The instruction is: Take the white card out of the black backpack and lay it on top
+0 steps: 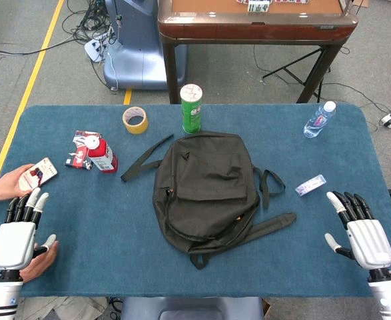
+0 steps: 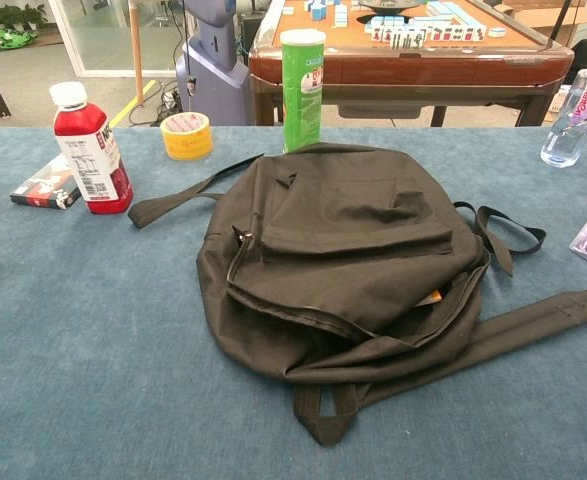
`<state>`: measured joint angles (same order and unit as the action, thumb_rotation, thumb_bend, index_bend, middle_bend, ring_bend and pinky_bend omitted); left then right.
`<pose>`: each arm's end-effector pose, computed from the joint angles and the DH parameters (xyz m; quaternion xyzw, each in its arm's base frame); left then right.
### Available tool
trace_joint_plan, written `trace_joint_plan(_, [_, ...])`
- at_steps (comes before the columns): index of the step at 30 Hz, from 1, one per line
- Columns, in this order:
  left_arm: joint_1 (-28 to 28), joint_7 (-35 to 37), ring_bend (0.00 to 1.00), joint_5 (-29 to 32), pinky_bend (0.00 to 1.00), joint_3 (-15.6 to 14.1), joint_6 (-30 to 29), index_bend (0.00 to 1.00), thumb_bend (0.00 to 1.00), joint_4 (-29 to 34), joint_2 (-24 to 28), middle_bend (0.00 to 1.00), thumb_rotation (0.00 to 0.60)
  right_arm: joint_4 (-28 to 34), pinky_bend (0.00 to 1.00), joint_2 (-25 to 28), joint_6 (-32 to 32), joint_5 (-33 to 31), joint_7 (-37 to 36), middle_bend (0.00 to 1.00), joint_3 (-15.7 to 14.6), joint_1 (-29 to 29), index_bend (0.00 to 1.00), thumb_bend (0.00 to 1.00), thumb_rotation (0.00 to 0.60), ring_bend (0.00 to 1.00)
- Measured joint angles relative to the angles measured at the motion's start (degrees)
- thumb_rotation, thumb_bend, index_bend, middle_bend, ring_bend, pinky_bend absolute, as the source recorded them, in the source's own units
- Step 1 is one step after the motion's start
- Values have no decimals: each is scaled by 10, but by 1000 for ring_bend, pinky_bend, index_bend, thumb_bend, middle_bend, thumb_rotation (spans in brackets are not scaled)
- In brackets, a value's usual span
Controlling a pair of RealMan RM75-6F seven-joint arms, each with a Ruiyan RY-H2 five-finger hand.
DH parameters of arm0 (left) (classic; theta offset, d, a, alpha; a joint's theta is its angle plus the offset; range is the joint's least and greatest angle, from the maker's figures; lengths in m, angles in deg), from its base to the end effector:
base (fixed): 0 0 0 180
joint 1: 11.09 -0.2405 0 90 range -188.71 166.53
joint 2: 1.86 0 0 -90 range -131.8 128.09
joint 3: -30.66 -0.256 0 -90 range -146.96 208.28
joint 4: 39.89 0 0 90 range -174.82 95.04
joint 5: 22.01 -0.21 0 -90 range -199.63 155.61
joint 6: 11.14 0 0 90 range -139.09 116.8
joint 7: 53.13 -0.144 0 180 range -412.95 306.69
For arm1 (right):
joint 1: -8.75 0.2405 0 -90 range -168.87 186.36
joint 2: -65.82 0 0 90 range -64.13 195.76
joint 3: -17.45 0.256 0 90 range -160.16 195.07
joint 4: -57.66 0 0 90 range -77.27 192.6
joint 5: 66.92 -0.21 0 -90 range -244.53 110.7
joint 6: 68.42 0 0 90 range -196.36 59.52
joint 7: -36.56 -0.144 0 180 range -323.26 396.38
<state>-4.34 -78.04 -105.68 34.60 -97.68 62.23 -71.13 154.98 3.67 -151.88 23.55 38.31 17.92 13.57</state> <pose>-0.2637 0.1898 0.1269 -0.6191 -0.3260 -0.3479 0.6240 -0.2908 -0.1699 0.1487 0.6281 -0.3957 0.3880 0.5462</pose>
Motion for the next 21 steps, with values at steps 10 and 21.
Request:
trace_joint_plan(10, [2, 3, 0, -3, 0, 1, 0, 0, 241, -1, 1, 0, 600, -3, 0, 1, -6, 3, -5, 90, 1, -1, 0, 259, 600, 0])
trace_joint_plan(21, [20, 48, 0, -21, 0, 3, 21, 0, 241, -18, 6, 0, 600, -8, 0, 2, -14, 2, -7, 90, 9, -1, 0, 259, 600, 0])
